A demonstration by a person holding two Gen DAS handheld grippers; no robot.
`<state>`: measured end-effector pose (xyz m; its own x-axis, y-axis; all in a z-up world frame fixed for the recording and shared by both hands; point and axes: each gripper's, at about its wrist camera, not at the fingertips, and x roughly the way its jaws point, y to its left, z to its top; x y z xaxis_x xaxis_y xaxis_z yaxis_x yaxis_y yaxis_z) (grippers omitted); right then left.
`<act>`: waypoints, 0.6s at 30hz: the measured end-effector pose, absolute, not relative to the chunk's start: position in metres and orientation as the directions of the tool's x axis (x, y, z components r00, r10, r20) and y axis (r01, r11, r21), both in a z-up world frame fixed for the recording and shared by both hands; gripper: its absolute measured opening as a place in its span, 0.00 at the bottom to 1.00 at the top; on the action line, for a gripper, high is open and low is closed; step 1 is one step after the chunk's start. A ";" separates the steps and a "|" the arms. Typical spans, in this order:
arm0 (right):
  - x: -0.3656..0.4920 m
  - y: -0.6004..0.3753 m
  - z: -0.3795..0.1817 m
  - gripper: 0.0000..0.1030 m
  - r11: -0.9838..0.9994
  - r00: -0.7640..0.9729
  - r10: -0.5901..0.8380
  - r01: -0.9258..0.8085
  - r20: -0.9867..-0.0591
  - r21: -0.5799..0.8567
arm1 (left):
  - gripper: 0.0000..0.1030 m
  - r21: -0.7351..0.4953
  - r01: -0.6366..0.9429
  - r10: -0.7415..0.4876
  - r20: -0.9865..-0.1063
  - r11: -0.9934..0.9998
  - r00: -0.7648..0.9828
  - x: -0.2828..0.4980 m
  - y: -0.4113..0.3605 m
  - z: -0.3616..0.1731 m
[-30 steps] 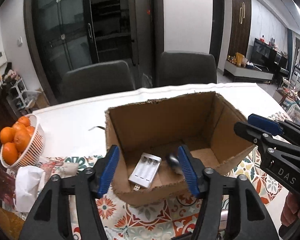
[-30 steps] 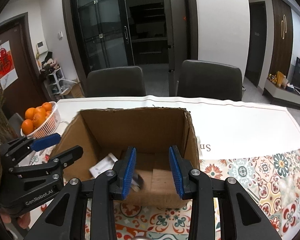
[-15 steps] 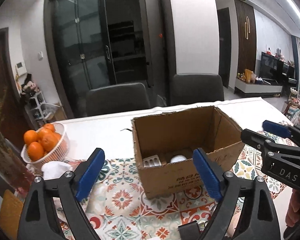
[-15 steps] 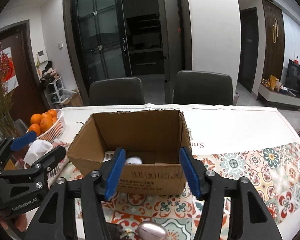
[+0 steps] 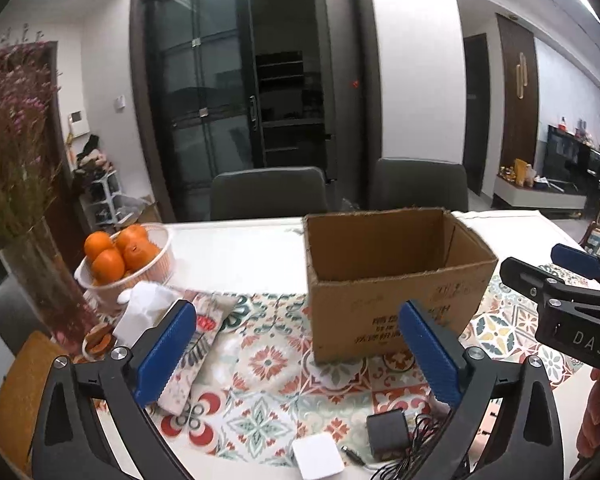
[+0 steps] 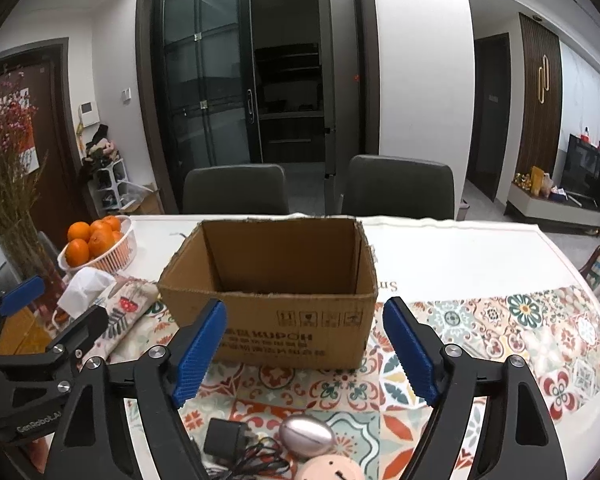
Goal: Organize rigid objects
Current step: 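Withdraw the left tool from the box back toward the table items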
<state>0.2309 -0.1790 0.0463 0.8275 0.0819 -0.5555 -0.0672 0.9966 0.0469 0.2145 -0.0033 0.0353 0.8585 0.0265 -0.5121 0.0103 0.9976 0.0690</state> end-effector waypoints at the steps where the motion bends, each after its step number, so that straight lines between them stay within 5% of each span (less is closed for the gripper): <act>1: 0.230 -0.178 0.044 0.79 0.996 0.822 0.085 -0.069 -0.564 0.049 | 1.00 0.067 0.008 0.029 -0.530 0.998 0.847 0.214 -0.002 0.032; 18: 0.217 -0.182 -0.003 0.79 0.995 0.757 0.090 -0.047 -0.647 0.084 | 0.99 0.002 -0.010 0.009 -0.676 1.000 0.737 0.191 0.007 -0.021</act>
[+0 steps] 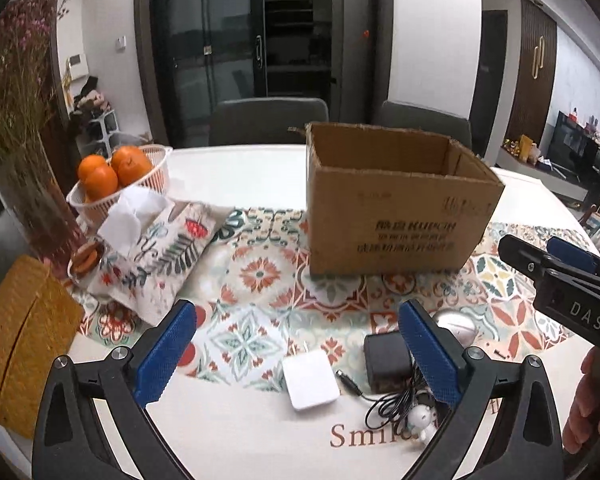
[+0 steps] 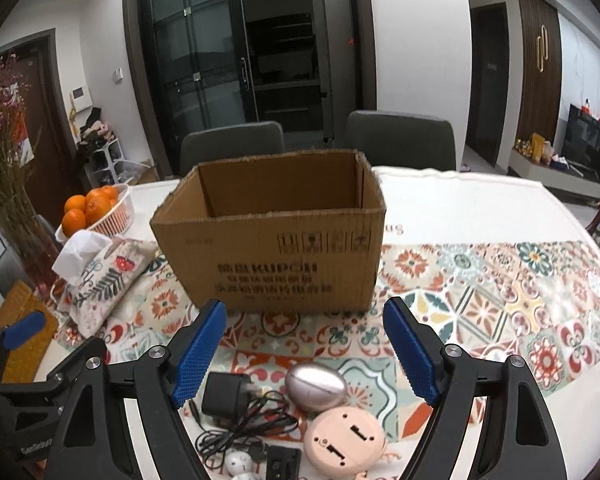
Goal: Organize rigid objects
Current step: 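Withdraw the left tool from the box back toward the table items, then grasp the white square adapter with left tool while right tool grasps silver egg speaker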
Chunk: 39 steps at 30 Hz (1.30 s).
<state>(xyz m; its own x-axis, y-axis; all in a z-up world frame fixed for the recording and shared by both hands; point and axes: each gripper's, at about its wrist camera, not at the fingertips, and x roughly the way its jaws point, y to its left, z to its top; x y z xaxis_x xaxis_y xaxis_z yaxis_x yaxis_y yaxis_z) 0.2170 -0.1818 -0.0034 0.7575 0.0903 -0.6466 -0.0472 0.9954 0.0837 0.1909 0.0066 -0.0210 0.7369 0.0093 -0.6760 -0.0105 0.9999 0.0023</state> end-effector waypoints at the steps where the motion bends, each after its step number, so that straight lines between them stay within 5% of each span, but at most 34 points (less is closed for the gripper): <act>1: 0.217 -0.182 -0.005 0.79 0.995 0.754 0.089 -0.045 -0.651 0.084 | 0.99 -0.001 -0.011 0.007 -0.683 1.000 0.731 0.191 0.007 -0.024; 25: 0.230 -0.189 -0.077 0.79 0.995 0.627 0.049 0.033 -0.778 0.090 | 0.94 -0.001 -0.022 0.012 -0.807 1.000 0.591 0.206 0.008 -0.093; 39: 0.244 -0.189 -0.103 0.79 0.992 0.545 0.057 0.065 -0.836 0.110 | 0.79 -0.045 -0.054 -0.013 -0.869 0.998 0.495 0.222 0.006 -0.127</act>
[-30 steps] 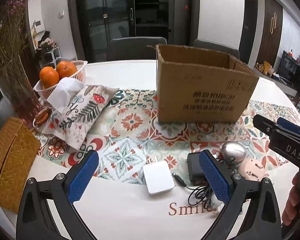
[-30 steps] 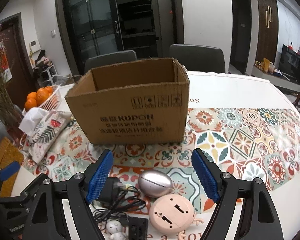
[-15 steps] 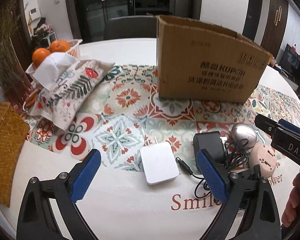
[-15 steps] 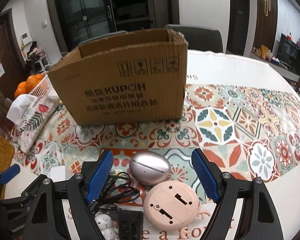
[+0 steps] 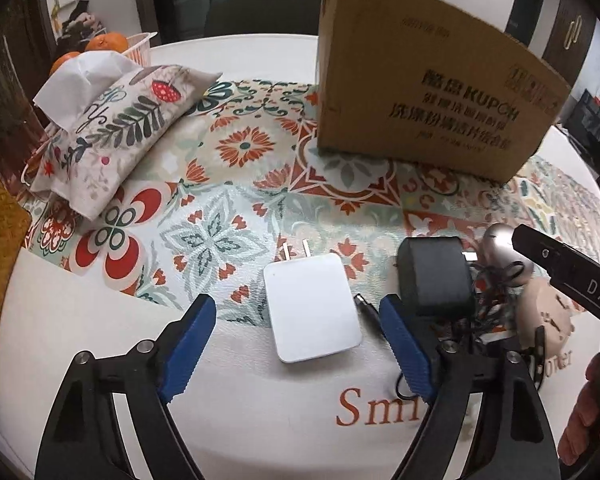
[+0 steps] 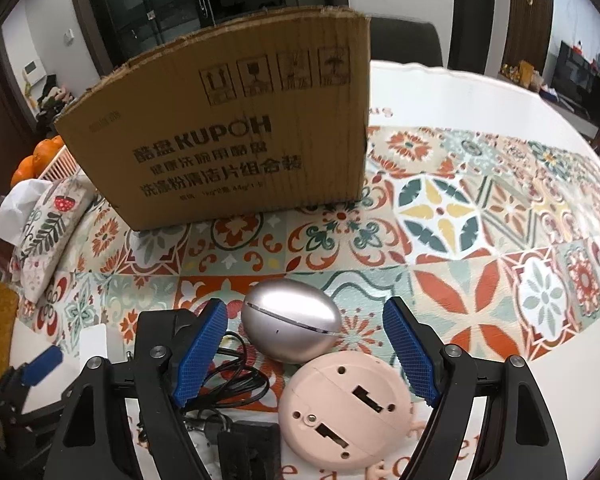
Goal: Organize rigid objects
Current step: 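Grasp the white square adapter with left tool while right tool grasps silver egg speaker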
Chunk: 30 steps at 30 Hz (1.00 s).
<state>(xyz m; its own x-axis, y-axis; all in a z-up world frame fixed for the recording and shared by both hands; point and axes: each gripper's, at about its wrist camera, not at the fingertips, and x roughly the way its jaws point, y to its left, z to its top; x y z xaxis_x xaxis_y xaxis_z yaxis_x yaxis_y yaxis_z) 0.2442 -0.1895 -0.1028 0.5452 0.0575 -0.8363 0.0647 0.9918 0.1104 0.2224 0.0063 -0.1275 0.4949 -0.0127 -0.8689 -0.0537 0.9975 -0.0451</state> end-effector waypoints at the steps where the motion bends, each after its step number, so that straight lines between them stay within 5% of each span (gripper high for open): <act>1: 0.246 -0.189 -0.105 0.79 0.991 0.537 0.060 0.067 -0.841 0.113 | 0.79 -0.045 -0.056 -0.012 -0.872 0.997 0.490 0.224 0.006 -0.129; 12: 0.261 -0.191 -0.127 0.79 0.983 0.468 0.089 0.102 -0.879 0.153 | 0.68 -0.117 -0.088 -0.065 -0.888 0.989 0.456 0.233 0.010 -0.141; 20: 0.272 -0.187 -0.140 0.78 0.986 0.427 0.072 0.107 -0.901 0.130 | 0.47 -0.157 -0.058 -0.109 -0.867 0.986 0.486 0.233 0.013 -0.140; 26: 0.273 -0.177 -0.141 0.63 0.993 0.436 0.046 0.080 -0.899 0.089 | 0.47 -0.167 -0.031 -0.130 -0.857 0.985 0.498 0.231 0.015 -0.141; 30: 0.273 -0.174 -0.141 0.63 0.993 0.443 0.046 0.077 -0.895 0.089 | 0.47 -0.166 -0.018 -0.135 -0.855 0.986 0.501 0.230 0.015 -0.140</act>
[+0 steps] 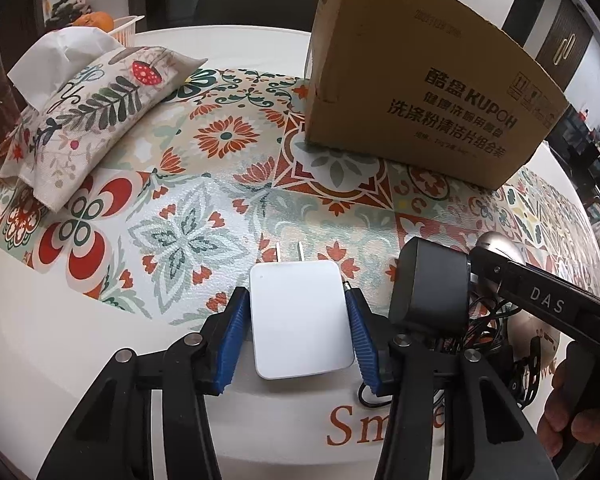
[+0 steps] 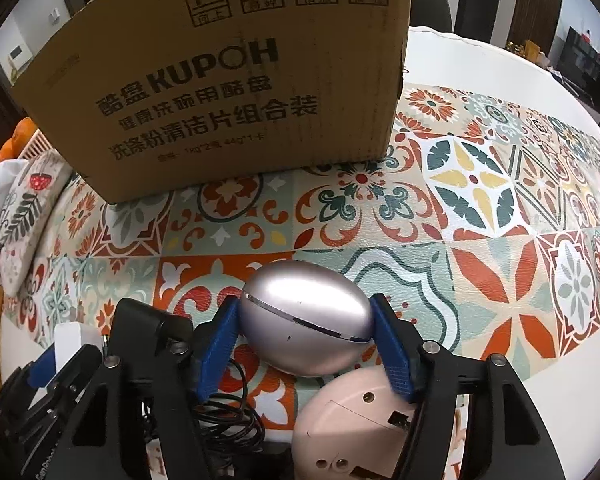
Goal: Organize rigid objects
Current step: 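Grasp the white square adapter with left tool while right tool grasps silver egg speaker, then carry both held items into the cardboard box and open both tools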
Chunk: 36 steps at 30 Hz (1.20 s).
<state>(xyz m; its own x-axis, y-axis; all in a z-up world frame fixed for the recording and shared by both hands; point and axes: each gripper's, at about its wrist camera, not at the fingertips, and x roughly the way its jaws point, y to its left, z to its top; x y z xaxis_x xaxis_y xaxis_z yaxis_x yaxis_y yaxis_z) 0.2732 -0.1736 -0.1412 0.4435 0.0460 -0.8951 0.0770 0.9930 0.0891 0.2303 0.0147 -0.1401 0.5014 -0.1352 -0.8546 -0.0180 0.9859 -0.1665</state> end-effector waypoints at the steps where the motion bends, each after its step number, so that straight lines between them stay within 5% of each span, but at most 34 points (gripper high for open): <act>1: 0.273 -0.172 -0.141 0.63 0.993 0.446 0.047 0.076 -0.894 0.090 | 0.47 -0.165 -0.015 -0.135 -0.854 0.986 0.502 0.230 0.015 -0.140; 36: 0.226 -0.182 -0.041 0.63 0.985 0.678 0.124 0.003 -0.724 0.171 | 0.43 -0.152 0.099 -0.178 -0.695 0.983 0.697 0.217 0.003 -0.047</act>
